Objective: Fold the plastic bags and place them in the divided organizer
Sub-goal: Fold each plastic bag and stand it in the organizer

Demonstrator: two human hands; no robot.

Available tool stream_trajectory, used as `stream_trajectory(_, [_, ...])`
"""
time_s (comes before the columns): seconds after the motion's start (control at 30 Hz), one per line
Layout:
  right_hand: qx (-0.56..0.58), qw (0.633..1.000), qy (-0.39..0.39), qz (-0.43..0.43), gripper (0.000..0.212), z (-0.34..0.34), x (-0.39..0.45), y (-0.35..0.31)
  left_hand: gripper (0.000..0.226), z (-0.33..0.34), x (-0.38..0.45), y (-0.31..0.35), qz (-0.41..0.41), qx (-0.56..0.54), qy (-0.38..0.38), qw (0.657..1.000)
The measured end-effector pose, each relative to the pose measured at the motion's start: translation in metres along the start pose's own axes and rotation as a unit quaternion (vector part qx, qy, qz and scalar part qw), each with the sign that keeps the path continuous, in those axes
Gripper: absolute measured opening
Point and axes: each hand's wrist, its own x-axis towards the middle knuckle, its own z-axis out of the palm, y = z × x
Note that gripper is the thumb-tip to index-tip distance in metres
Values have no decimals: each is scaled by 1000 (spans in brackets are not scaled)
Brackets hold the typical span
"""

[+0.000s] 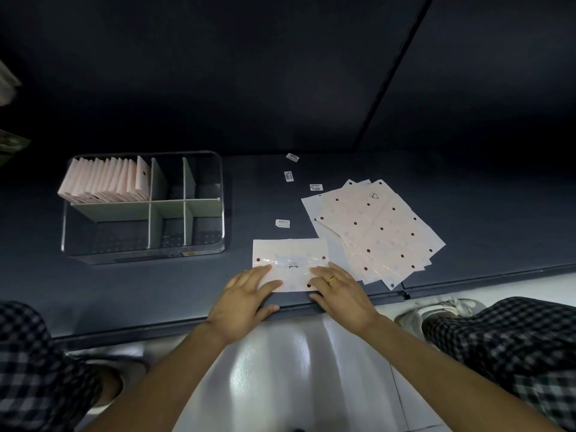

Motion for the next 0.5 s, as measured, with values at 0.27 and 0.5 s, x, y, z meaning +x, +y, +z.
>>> stream_trajectory(0.27, [-19, 1000, -2, -7, 14, -8, 12, 0, 42, -1, 10, 0, -49, -22, 25, 998])
stream_trajectory(0.5, [210, 956, -183, 95, 8, -26, 11, 4, 12, -13, 8, -4, -134, -145, 60, 979])
